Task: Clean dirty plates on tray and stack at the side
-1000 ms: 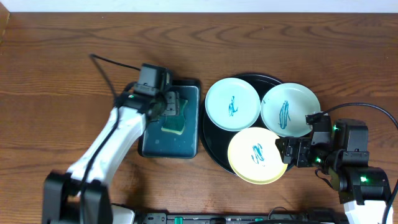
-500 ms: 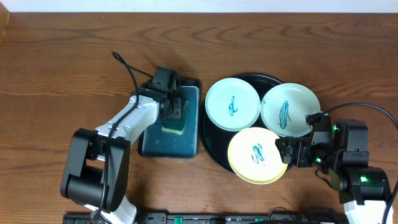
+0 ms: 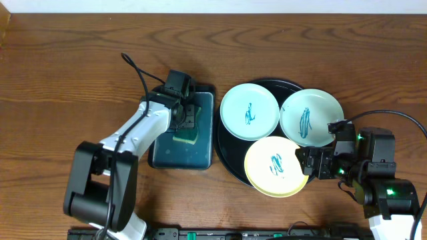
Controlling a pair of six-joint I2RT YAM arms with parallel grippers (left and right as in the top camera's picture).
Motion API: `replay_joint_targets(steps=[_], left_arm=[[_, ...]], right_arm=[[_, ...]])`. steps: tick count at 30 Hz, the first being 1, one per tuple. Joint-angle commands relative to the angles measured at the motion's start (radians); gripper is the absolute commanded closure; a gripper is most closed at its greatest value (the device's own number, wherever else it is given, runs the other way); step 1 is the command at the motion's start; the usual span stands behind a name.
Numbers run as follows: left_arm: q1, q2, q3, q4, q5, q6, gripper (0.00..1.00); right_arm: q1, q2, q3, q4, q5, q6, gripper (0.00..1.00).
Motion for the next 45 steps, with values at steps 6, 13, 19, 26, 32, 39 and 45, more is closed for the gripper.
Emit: replay_joint_targets(steps=[6,13,19,26,32,39,45], left_arm=[[-0.048,-0.029,0.006,-0.024,-0.027,-0.029,0.48],[-0.063,0.027,-0.011,0.007,-0.027,-0.028,0.47],[-0.063,0.075,-0.011,0.032,-0.028,-0.028,0.48],[-0.063,0.080,-0.011,0.034,-0.034,-0.029,0.74],[-0.063,0.080,-0.011,0.027,-0.034,-0.029,0.90],[-0.062,0.066,-0.002,-0.025,-0.034,-0.028,0.93],[-0.062,-0.037,0.039,-0.099,-0.034,-0.027,0.93]], right_arm=[[0.011,-0.001,0.023,-0.001,-0.003,-0.014,0.06],[0.011,-0.001,0.023,-0.001,0.004,-0.014,0.06],[0.011,-0.001,0.023,-0.001,0.004,-0.014,0.07],[0.011,-0.001,0.023,-0.002,0.004,-0.014,0.07],[0.011,-0.001,0.023,-0.002,0.004,-0.014,0.07],[0.011,-0.001,0.023,-0.005,0.004,-0.013,0.09],[0.011,0.006,0.019,-0.010,0.004,-0.013,0.12]])
